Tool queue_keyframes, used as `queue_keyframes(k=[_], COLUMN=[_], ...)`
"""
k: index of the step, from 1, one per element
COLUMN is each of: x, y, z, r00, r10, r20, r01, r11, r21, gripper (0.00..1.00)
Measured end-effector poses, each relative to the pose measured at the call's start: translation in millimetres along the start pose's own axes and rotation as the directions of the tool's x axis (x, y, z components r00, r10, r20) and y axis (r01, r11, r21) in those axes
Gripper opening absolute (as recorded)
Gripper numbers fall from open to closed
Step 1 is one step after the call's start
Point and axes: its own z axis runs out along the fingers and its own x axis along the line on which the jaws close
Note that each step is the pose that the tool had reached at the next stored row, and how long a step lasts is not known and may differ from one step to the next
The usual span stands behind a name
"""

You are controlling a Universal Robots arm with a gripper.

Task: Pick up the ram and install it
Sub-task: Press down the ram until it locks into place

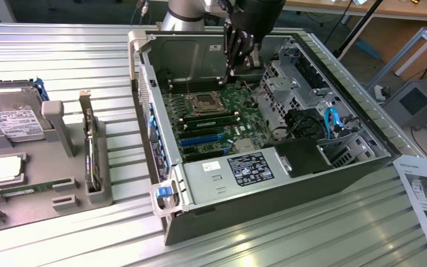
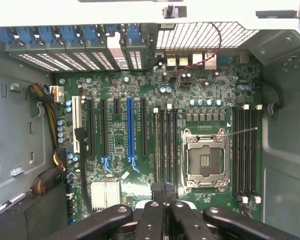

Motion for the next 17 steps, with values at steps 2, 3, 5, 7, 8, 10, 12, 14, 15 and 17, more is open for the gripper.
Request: queue_keyframes(k=[2,3,5,7,8,10,12,14,15,17], x=[0.0,0.0,0.0,0.0,0.0,0.1,0.0,0.0,0.0,0.0], y=[0.0,0.0,0.0,0.0,0.0,0.0,0.0,0.0,0.0,0.0], z=[0.0,0.0,0.0,0.0,0.0,0.0,0.0,0.0,0.0,0.0], r00=[1.0000,0.9999,0.9997,0.9993,0.9990,0.9985,0.9979,0.9968,0.9964,0.9950], r10=[0.008,0.015,0.026,0.039,0.044,0.054,0.065,0.079,0.085,0.100], r20=[0.0002,0.0005,0.0008,0.0005,0.0004,0.0003,0.0003,0.0001,0.0000,-0.0002], r01=[-0.008,-0.015,-0.026,-0.039,-0.044,-0.054,-0.065,-0.079,-0.085,-0.100], r11=[1.0000,0.9999,0.9997,0.9993,0.9990,0.9985,0.9979,0.9968,0.9964,0.9950], r21=[0.0001,0.0002,0.0003,0.0004,0.0005,0.0006,0.0007,0.0009,0.0010,0.0012], gripper=[0.11,0.11,0.11,0.11,0.11,0.11,0.11,0.11,0.11,0.11])
